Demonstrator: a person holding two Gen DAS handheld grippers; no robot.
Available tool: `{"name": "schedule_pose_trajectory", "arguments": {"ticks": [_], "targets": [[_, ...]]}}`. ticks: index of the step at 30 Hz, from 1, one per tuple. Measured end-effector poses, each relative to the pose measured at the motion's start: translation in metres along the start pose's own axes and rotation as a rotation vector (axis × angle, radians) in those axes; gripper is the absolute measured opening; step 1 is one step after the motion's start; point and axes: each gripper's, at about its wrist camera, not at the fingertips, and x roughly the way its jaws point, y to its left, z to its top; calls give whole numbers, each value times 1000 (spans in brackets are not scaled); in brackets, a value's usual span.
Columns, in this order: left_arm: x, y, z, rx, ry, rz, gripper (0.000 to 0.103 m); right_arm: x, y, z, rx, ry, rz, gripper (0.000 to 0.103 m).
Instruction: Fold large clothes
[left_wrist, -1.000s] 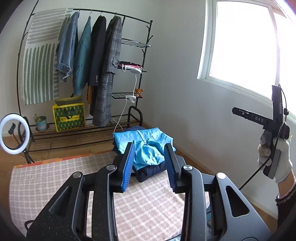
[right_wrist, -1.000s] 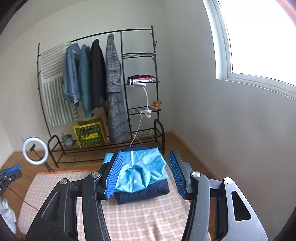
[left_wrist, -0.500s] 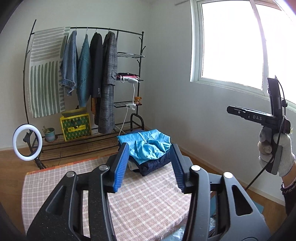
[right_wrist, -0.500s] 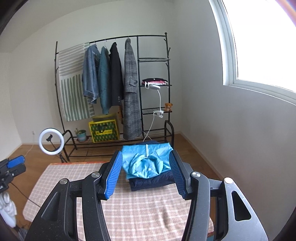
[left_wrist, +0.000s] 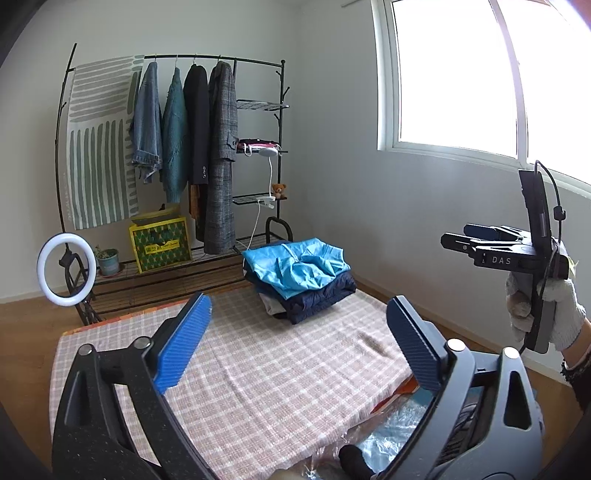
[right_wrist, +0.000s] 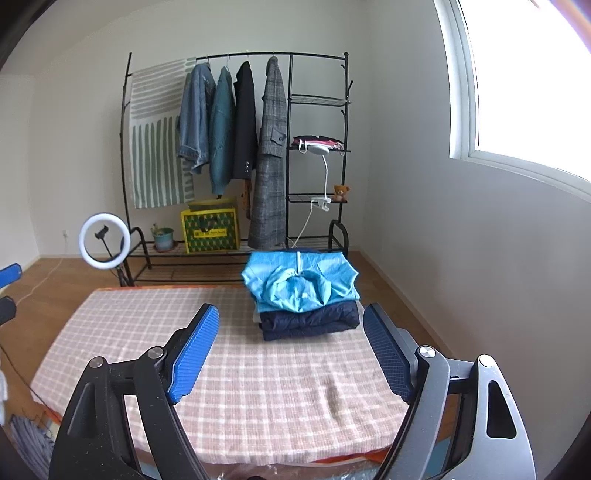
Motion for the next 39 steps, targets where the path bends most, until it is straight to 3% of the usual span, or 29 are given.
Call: {"name": "schedule_pose_trajectory", "arguments": {"ticks": [4, 8, 14, 22, 29, 39], "targets": [[1, 2, -22, -14, 13, 18, 103, 0, 6, -24, 31, -9, -27, 81], [11, 6, -41, -28, 58, 33, 103, 7, 10, -44, 74, 0, -57, 93], [36, 18, -63, -57, 128, 58, 103, 20, 17, -62, 81, 0, -82, 93], [69, 41, -76, -88, 125, 84, 103, 55, 23, -71, 87, 0, -87, 93], [98, 47, -85, -36, 109, 140, 103, 91, 33, -78, 83, -3, -103, 93], [135, 56, -105, -23, 166, 138, 103, 120, 45, -84, 59, -12, -115, 93]]}}
